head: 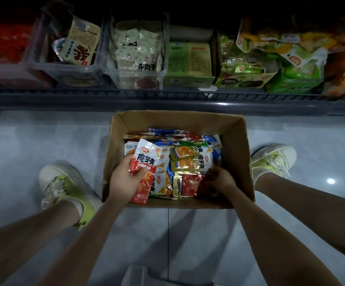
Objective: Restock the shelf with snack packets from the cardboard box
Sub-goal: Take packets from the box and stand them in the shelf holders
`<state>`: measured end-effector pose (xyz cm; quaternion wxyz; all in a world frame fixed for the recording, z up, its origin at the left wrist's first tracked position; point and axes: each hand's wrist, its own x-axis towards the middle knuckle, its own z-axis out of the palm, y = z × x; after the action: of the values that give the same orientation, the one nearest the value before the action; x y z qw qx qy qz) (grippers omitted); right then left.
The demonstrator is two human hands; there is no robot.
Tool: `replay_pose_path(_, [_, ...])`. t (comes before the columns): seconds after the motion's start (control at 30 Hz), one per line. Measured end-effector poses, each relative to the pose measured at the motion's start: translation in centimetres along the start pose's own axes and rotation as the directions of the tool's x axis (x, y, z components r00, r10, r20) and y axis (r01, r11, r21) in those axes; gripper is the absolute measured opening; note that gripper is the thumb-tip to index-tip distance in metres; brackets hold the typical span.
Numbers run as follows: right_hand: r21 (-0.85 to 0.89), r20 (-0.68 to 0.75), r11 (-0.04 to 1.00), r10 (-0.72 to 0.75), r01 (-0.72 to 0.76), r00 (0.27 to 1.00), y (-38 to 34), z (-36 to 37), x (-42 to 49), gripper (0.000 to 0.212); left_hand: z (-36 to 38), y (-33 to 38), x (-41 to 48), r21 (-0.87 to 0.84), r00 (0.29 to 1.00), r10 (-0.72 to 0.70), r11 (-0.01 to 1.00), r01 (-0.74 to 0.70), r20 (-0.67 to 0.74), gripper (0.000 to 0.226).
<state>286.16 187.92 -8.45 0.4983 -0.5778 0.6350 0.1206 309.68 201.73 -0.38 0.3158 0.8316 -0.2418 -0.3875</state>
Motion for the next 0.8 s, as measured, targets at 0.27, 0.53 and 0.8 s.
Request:
replay_pose_path(0.27, [0.23, 0.15, 0.973, -0.029, -0.006, 0.988, -0.8, -0.1, -0.5, 0.042, 0.2, 0.4, 0.1, -0.012, 0.999, 0.033, 0.999, -0.033, 0.0, 0.043])
replay_pose_path(0.53, [0.497, 0.19, 0.844, -0.334, 0.203, 0.923, -4.9, -4.5, -7.0, 0.006, -1.8, 2.6, -0.5, -0.01, 0.982, 0.063, 0.998, -0.065, -0.176, 0.04])
replay_pose_path(0.8, [0.68, 0.334, 0.699, -0.565, 0.223, 0.755, -9.4, -8.5, -13.7, 0.019, -5.4, 8.1, -3.9, -0.495, 0.994, 0.075, 0.869, -0.026, 0.08, 0.037])
